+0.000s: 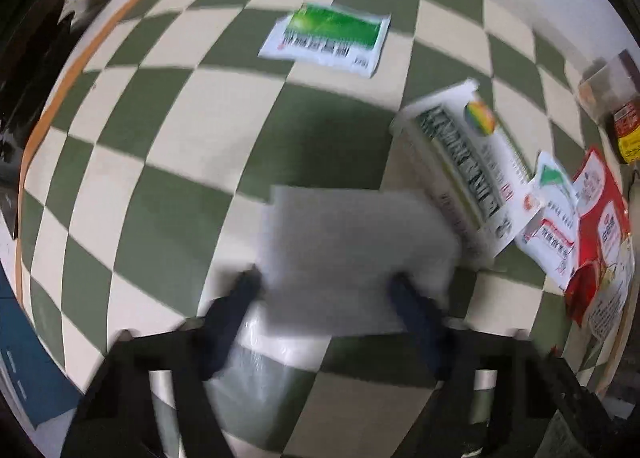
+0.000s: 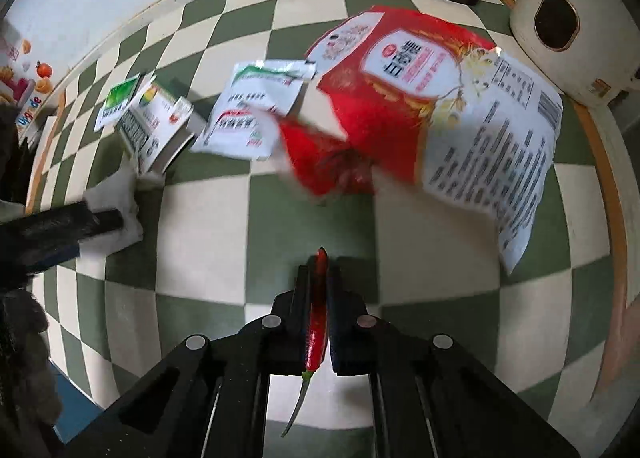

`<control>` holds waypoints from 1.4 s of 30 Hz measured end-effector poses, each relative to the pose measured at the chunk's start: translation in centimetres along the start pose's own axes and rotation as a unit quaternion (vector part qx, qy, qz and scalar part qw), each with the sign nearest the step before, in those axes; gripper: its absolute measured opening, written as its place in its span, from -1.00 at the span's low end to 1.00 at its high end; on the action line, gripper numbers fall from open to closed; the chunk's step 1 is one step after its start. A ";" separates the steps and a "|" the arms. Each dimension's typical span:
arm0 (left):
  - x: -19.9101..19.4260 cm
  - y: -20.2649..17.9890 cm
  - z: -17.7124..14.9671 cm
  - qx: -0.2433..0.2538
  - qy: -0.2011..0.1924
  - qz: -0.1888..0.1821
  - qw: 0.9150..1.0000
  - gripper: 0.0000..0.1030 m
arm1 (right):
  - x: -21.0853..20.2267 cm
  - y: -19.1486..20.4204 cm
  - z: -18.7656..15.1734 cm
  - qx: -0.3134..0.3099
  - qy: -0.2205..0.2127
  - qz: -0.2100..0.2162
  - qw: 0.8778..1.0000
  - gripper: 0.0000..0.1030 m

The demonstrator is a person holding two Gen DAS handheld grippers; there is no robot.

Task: Collect trash
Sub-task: 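Grasp the white tissue with the left tool while the right tool grasps the red chili, then lower tissue and chili into the grey bin and open both tools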

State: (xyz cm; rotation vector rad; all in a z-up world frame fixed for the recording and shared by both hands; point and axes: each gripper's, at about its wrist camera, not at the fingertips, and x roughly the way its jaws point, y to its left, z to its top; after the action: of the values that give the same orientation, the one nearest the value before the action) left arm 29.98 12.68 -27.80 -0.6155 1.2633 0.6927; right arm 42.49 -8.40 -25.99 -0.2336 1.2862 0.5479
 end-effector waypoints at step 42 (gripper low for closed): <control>-7.5 14.4 -32.3 0.155 -0.026 -0.033 0.987 -0.89 | -9.1 7.7 -39.0 0.033 -0.017 0.067 0.997 -0.86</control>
State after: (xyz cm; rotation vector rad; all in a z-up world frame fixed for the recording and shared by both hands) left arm -2.55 -3.01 -27.41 -0.3798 1.2645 0.4417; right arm 4.12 -22.08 -27.19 -0.0818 1.2900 0.6199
